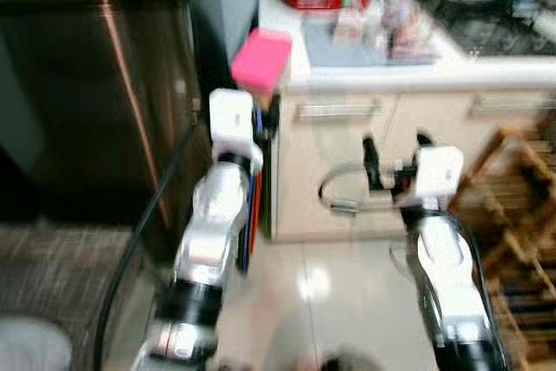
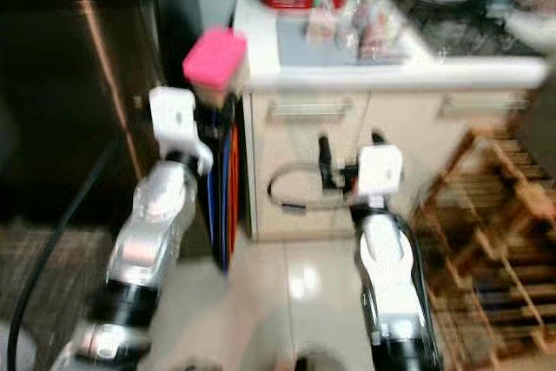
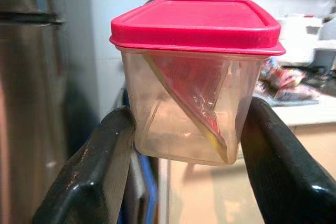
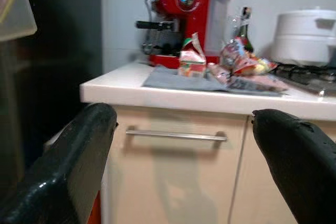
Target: Restocking fridge
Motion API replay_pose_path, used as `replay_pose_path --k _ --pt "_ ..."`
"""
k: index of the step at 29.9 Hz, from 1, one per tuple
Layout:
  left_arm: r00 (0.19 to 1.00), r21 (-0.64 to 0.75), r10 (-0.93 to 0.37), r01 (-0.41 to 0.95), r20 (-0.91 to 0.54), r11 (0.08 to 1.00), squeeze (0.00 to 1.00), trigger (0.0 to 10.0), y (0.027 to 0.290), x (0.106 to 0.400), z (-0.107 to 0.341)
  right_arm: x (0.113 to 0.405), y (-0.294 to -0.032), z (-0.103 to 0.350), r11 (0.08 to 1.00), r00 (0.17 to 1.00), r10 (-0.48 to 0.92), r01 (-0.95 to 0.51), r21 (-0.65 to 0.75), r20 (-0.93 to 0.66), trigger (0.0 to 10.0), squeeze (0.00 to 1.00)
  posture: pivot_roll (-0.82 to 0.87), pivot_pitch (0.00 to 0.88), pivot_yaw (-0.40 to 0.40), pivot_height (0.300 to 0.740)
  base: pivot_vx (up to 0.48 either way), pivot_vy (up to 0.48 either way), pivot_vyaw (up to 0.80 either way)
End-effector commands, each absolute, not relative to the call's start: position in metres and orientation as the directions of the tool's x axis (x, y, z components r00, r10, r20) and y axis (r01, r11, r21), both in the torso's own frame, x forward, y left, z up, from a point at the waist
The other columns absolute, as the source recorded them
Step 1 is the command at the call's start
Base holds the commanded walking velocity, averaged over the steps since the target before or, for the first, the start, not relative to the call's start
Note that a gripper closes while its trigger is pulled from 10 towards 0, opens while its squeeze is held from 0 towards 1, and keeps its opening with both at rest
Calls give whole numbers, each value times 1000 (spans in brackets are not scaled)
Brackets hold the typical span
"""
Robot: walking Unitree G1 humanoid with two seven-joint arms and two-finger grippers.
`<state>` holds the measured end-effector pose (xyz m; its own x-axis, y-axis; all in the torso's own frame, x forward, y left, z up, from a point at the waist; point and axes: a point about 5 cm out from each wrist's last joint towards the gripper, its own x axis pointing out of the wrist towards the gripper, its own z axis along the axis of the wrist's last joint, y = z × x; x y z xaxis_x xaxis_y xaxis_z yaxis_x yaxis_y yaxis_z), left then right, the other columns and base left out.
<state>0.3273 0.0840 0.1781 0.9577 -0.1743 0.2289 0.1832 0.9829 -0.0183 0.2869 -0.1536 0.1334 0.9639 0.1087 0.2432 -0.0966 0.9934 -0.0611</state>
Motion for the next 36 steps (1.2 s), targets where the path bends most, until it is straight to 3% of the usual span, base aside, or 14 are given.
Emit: replay_pose_path --k 1,15,36 --pt "957 -17 -172 180 233 983 0 10000 84 327 178 287 -154 135 993 964 112 -99 -64 243 10000 0 -142 0 54 740 -304 0 0" --pt "957 11 -226 228 184 974 0 10000 79 324 165 288 -154 131 992 967 121 -108 -72 223 10000 0 -138 0 50 740 -128 0 0" --pt "964 20 -209 209 162 978 0 10000 82 321 154 291 -155 123 990 977 134 -125 -65 166 10000 0 -153 0 45 740 0 -470 0"
